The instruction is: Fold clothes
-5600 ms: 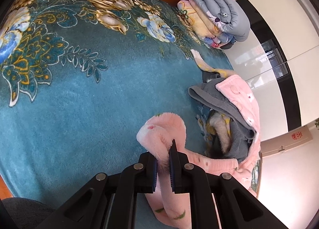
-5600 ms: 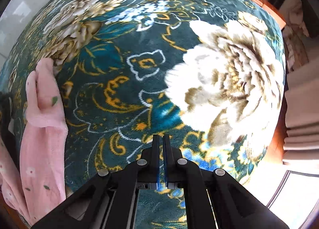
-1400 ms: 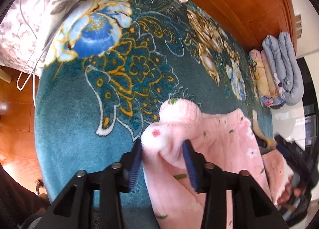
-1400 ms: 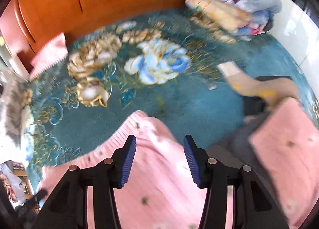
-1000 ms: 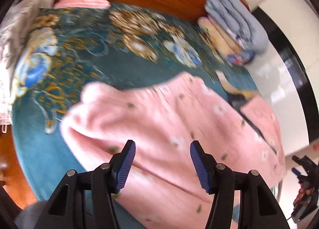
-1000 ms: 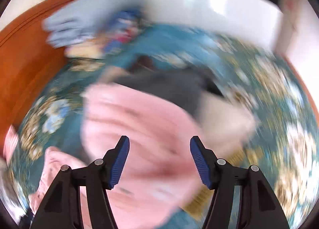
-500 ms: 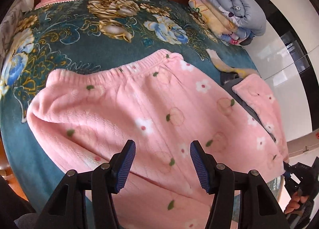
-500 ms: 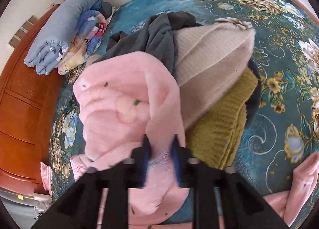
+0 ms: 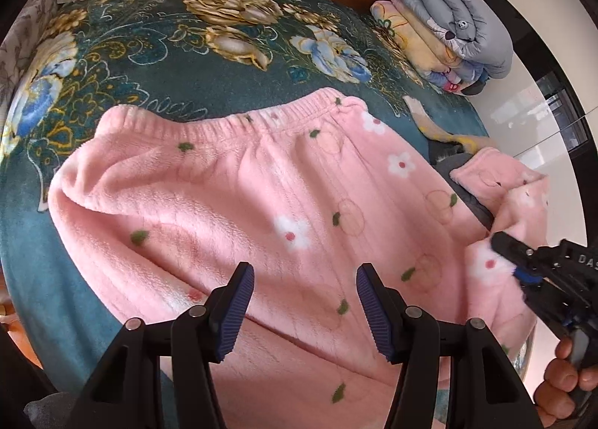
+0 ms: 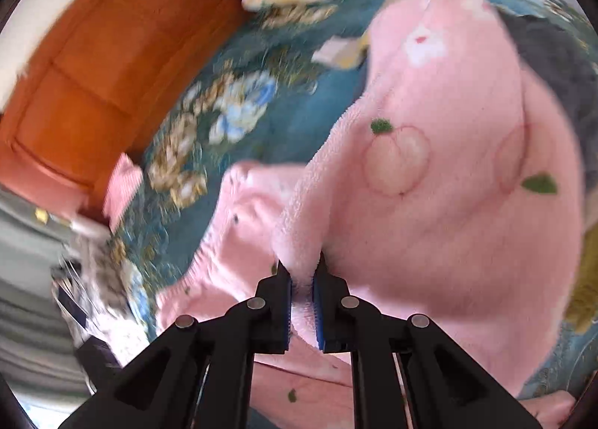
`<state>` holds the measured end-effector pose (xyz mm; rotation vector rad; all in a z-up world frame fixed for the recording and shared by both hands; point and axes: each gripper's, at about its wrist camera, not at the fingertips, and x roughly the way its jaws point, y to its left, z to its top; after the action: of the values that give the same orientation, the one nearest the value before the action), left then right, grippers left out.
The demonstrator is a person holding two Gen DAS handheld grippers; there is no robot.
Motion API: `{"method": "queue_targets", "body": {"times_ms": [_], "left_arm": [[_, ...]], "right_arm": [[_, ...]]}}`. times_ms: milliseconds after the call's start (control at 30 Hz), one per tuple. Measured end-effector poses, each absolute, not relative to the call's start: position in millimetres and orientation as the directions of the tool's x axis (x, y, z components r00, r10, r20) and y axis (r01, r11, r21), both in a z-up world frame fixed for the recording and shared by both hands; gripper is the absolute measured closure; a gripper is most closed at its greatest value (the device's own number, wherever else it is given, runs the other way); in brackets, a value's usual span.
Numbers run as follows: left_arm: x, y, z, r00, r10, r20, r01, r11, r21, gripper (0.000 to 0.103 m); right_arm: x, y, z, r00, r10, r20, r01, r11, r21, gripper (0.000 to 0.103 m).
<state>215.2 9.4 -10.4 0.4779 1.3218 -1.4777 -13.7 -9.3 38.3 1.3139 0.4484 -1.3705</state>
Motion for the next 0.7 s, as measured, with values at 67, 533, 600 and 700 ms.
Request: {"method": "queue_targets", "body": {"times_ms": [67, 533, 600, 700], "left_arm": [[222, 8, -15, -0.376, -0.422, -0.825, 0.857, 0.181, -0.483, 0.042], [211, -4, -35, -0.377, -0.367, -0.851, 0.873, 0.166, -0.458, 0.042], [215, -4, -35, -0.374, -0.367, -0.851, 0.872, 0.174, -0.458, 0.042], [220, -3, -35, -0.371, -0.370, -0.852, 0.870, 0.184, -0.458, 0.042]], "right_arm": [[1, -16, 26, 0.278, -0.390, -0.878, 0.878, -0.268, 0.397, 0.083], [-94, 1, 80, 0.175, -0.607, -0.775, 0.828, -0.335, 0.449, 0.050], [-113, -3, 78, 0.139, -0.619, -0.773, 0.798, -0.393, 0.458, 0.050], [-142, -9, 76, 0.084, -0.632, -0.771, 0.744, -0.475, 0.470, 0.050]]}}
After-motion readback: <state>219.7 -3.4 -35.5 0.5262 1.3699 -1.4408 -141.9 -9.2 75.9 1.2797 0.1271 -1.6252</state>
